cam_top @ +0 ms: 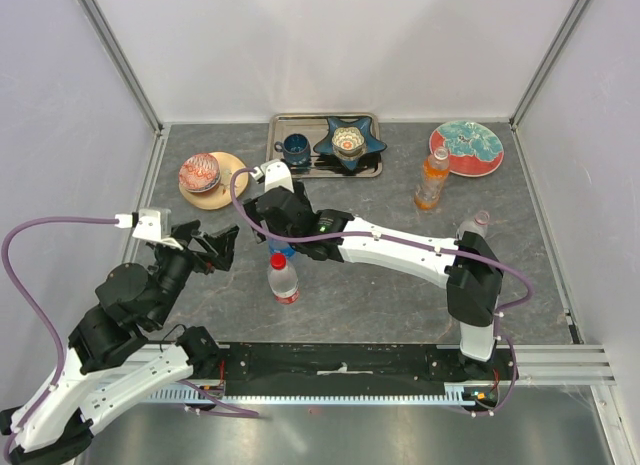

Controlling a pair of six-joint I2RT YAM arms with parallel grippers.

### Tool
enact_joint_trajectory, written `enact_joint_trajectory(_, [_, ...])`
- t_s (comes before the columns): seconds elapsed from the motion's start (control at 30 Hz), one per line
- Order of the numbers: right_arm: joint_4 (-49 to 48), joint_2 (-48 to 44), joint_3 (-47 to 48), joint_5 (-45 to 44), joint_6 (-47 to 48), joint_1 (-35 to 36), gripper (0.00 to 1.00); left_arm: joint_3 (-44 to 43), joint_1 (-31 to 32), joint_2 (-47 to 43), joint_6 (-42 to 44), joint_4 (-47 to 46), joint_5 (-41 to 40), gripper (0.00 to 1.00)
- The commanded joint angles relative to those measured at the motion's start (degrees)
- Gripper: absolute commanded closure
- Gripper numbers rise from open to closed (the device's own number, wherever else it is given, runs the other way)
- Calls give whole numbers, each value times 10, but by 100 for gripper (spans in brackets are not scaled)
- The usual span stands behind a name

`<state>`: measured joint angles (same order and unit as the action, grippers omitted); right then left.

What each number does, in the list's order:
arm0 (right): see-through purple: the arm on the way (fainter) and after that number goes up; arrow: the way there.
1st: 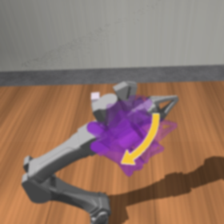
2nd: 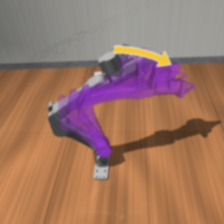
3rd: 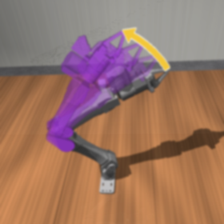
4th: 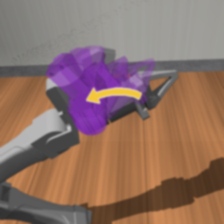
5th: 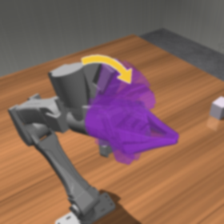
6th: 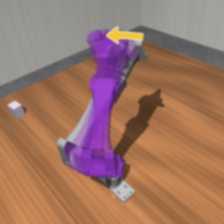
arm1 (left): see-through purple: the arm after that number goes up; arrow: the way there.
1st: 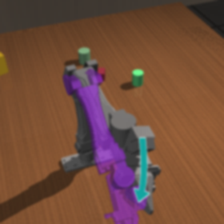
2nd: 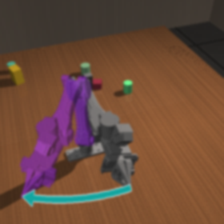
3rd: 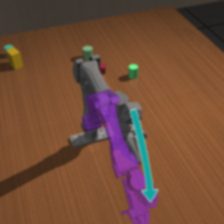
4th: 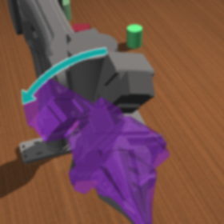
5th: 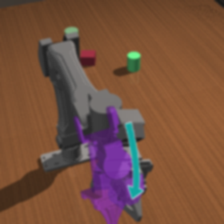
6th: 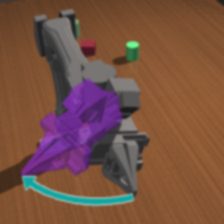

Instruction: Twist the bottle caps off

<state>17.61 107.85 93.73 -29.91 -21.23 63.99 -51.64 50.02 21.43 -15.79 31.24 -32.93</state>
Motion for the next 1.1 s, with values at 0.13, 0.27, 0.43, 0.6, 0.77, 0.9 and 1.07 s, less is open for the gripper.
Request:
enact_joint_trajectory(0.13, [0, -1, 14, -16, -14, -4, 25, 6, 0, -9, -12, -10, 1, 6])
enact_joint_trajectory(0.27, [0, -7, 3, -9, -16, -5, 36, 8, 1, -6, -13, -14, 5, 6])
enact_joint_trajectory(0.43, [1, -23, -7, -29, -16, -5, 51, 13, 1, -2, -15, -19, 7, 6])
enact_joint_trajectory(0.6, [-6, -55, -7, -78, -4, -11, 56, 9, 1, 3, -11, -31, -8, 6])
enact_joint_trajectory(0.77, [-16, -120, 12, -121, 36, -20, 56, -9, 1, 24, 16, -80, -42, 6])
enact_joint_trajectory(0.9, [-4, -191, 48, -140, 74, -23, 57, -36, 1, 56, 66, -151, -59, 6])
enact_joint_trajectory(1.07, [138, -257, 122, -120, 57, -22, 81, -99, 1, 129, 146, -266, -77, 5])
